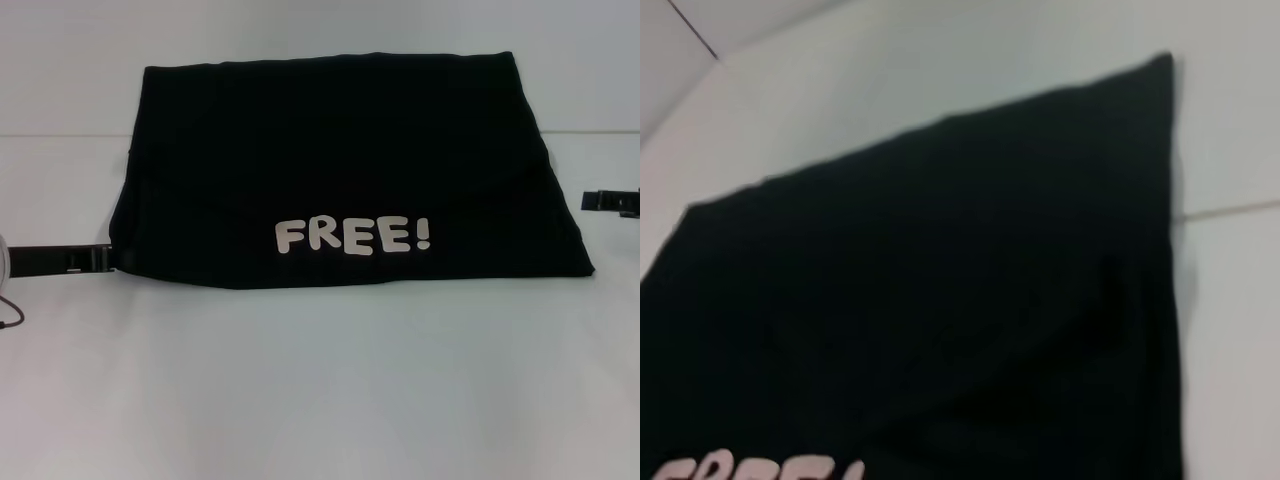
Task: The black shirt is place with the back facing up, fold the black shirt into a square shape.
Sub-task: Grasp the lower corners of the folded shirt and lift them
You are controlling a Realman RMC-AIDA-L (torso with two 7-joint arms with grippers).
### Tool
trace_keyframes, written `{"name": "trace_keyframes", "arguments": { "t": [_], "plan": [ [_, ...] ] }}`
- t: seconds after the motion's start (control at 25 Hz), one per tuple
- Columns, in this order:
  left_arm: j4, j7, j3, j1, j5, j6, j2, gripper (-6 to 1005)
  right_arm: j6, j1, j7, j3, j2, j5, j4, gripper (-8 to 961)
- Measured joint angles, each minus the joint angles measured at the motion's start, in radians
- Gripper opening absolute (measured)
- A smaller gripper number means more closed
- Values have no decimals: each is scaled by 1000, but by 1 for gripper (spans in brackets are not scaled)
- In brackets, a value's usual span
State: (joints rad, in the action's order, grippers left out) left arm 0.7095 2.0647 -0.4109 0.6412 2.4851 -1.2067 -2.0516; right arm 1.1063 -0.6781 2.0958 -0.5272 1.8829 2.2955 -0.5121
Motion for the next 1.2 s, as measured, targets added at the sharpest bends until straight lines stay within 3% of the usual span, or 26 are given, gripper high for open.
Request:
{"name": "trace_keyframes", "arguments": {
  "t": [0.24,0.36,0.56,1.08,1.2],
  "plan": [
    [2,0,0,-1,0,8,1,-2,3,5,1,-46,0,1,11,796],
    [2,0,0,-1,1,13,1,-2,-21,-2,0,-122,10,2,23,793],
    [2,-1,-3,-2,1,14,1,-2,-66,-14,-5,-156,29,2,48,791],
    [-1,-3,-5,-1,2,19,1,-1,-101,-17,-47,-186,53,2,61,665],
    [-2,-3,-5,-1,3,20,1,-1,-100,-11,-51,-187,53,2,60,513]
  ]
}}
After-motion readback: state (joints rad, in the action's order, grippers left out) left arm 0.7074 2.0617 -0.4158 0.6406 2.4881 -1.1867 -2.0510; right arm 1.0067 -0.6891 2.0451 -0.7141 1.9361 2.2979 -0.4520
